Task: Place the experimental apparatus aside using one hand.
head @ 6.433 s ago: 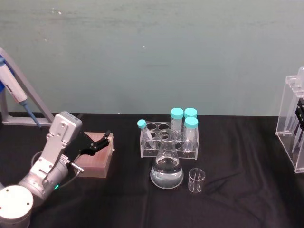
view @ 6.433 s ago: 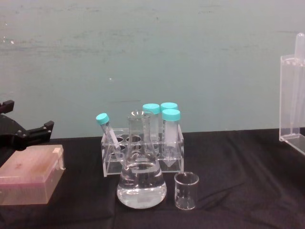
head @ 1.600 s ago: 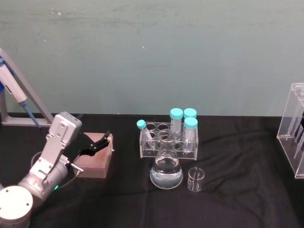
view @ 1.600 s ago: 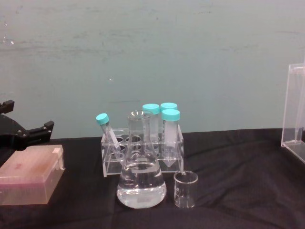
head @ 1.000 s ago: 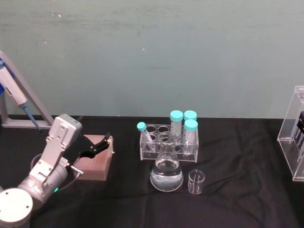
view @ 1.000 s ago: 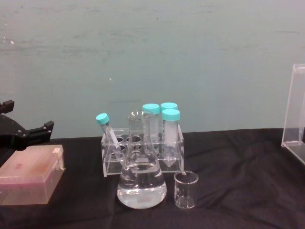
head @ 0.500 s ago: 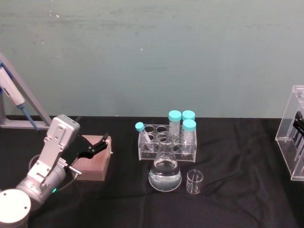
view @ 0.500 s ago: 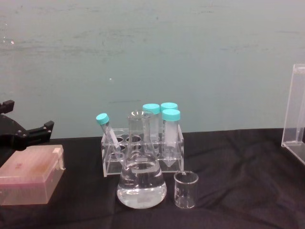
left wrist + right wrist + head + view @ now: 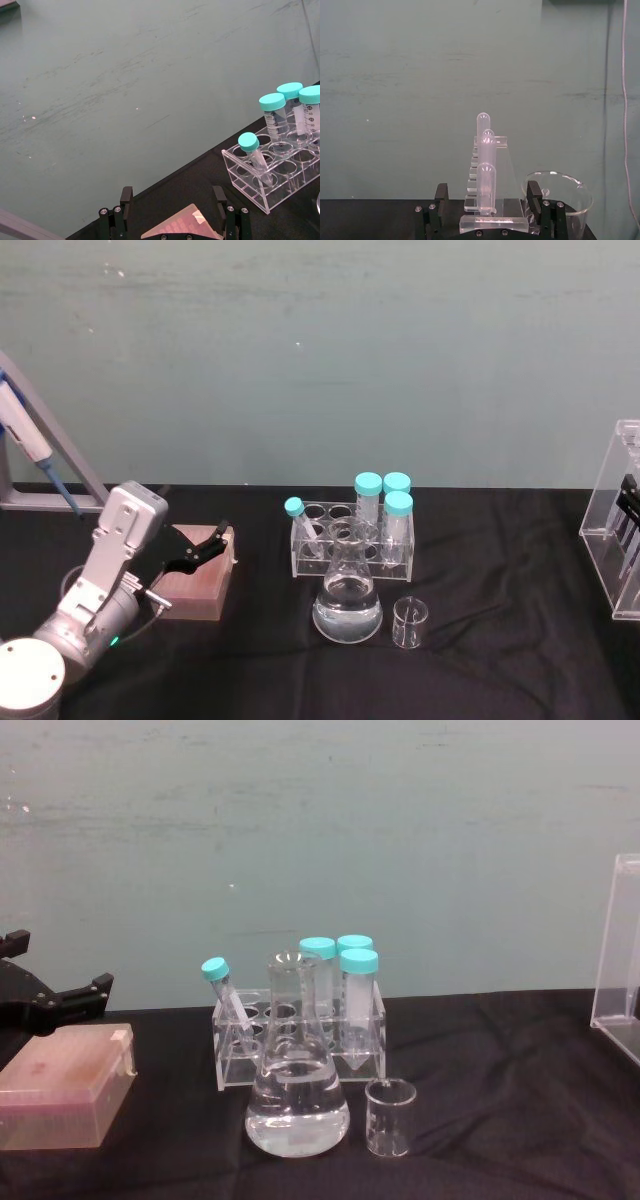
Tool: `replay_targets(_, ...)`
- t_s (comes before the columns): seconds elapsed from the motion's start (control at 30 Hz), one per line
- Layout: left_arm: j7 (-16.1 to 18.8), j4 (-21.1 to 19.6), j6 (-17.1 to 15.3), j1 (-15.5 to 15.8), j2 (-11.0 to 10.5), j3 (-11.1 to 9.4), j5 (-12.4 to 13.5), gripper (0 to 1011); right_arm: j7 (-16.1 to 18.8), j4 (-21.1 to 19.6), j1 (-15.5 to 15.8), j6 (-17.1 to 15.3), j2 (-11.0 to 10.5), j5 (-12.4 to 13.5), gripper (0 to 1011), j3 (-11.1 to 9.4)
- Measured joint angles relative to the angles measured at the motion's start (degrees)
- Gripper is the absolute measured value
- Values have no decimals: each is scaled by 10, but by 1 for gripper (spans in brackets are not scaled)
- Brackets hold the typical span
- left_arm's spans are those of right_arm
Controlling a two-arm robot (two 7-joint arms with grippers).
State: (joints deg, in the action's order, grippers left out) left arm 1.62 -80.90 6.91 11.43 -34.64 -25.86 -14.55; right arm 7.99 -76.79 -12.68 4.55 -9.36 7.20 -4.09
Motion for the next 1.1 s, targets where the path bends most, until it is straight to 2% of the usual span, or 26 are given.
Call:
replay_targets(0.63,0,0,0,0,0,0,0,1000,2,-18,11,-2,-6,-5,1002,5)
replay_targets(1.1,0,0,0,0,0,0,0,1000,0,-46,29,0,-8,-7,1000,-3)
